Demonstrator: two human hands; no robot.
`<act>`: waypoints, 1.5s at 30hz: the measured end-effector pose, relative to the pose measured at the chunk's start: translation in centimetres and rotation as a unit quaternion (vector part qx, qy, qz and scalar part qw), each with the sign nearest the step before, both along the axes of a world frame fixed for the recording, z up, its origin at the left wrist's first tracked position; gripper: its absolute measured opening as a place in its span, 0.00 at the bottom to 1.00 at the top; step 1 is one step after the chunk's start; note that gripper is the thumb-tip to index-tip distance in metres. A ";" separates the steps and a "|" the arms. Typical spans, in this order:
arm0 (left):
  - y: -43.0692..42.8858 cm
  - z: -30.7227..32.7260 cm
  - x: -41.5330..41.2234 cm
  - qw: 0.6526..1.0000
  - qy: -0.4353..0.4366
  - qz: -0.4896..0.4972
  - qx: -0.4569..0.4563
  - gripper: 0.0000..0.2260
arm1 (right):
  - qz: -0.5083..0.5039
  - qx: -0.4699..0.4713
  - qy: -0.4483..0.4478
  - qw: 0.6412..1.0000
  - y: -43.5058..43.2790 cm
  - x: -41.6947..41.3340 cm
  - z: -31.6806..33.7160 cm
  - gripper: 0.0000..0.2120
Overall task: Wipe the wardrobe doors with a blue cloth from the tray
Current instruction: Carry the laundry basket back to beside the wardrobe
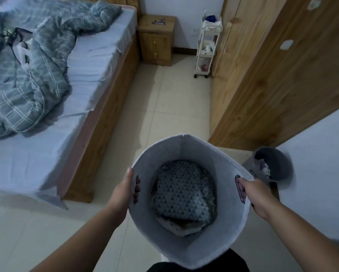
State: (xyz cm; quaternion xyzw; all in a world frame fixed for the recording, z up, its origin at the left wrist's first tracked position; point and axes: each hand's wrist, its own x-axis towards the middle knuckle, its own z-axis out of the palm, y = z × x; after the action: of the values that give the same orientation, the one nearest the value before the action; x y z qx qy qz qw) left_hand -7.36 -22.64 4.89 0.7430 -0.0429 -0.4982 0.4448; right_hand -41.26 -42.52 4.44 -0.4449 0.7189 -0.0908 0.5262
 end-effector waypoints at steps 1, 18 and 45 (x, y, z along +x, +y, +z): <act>-1.6 -0.1 1.0 1.000 -0.003 -0.002 0.006 0.34 | 0.004 0.003 -0.001 1.000 -1.4 1.1 -0.2 0.16; -23.7 -0.6 15.8 0.997 0.068 0.020 -0.010 0.32 | 0.049 0.032 0.017 0.998 -29.8 17.2 -0.8 0.18; -67.5 -2.8 47.6 0.996 0.085 -0.021 -0.016 0.23 | -0.034 0.047 0.016 0.998 -65.4 44.1 -2.8 0.19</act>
State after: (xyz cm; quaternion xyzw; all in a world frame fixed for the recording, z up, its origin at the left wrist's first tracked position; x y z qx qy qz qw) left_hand 40.22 -90.13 2.12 0.6896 -0.0285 -0.5679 0.4484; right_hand 2.79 -107.93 1.66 -0.3959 0.7455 -0.0676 0.5319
